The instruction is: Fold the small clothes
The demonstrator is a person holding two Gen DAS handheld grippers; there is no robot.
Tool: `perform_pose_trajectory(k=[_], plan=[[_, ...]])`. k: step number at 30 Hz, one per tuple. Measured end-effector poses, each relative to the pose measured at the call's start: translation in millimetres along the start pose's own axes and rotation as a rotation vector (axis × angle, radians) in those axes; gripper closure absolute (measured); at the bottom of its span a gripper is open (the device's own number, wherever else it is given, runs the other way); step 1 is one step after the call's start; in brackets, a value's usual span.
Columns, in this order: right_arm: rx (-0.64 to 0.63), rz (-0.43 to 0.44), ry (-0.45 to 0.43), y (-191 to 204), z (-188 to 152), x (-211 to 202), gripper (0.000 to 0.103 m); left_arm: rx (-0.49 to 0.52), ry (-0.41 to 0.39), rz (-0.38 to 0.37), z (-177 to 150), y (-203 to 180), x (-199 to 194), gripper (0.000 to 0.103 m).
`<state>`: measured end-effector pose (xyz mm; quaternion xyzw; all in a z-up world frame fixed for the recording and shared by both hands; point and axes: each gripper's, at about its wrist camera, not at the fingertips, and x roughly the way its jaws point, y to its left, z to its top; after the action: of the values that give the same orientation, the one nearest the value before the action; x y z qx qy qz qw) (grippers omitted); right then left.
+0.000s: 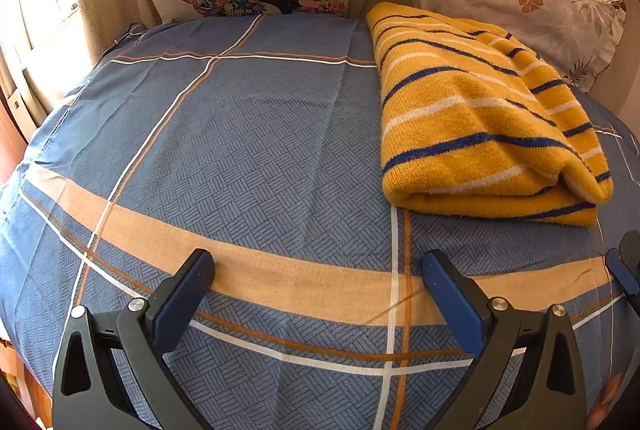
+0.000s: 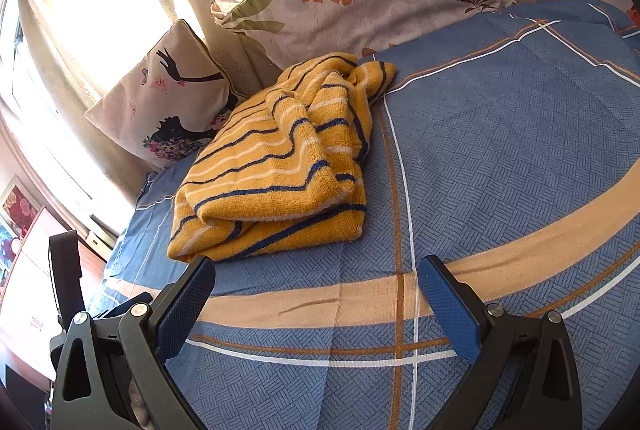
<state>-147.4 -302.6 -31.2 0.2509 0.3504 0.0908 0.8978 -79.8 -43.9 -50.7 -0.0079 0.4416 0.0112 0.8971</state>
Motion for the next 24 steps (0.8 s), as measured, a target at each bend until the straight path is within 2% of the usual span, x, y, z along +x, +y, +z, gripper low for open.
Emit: perform_pose_trajectory(k=[5,10,17,20,22,24], plan=[[-0.004,0.012,-0.004,0,-2,-2,0.000,-0.004,-0.005,0.000,-1,0,-1,0.000],[-0.025,-0.023,0.005,5,-2,0,0.000,-0.004,-0.007,-0.003,-2,1,-2,0.000],[-0.114,-0.149,0.054,21,-3,10,0.000,-0.004,-0.007,-0.007,-2,0,-2,0.000],[-0.143,-0.245,0.088,28,-2,12,0.000,-0.005,-0.007,-0.007,-2,0,-2,0.000],[-0.128,-0.278,0.093,27,1,8,0.000,-0.004,-0.007,-0.006,-2,0,-2,0.000],[-0.149,-0.351,0.092,29,4,7,0.000,-0.002,-0.005,-0.005,-1,0,-1,0.000]])
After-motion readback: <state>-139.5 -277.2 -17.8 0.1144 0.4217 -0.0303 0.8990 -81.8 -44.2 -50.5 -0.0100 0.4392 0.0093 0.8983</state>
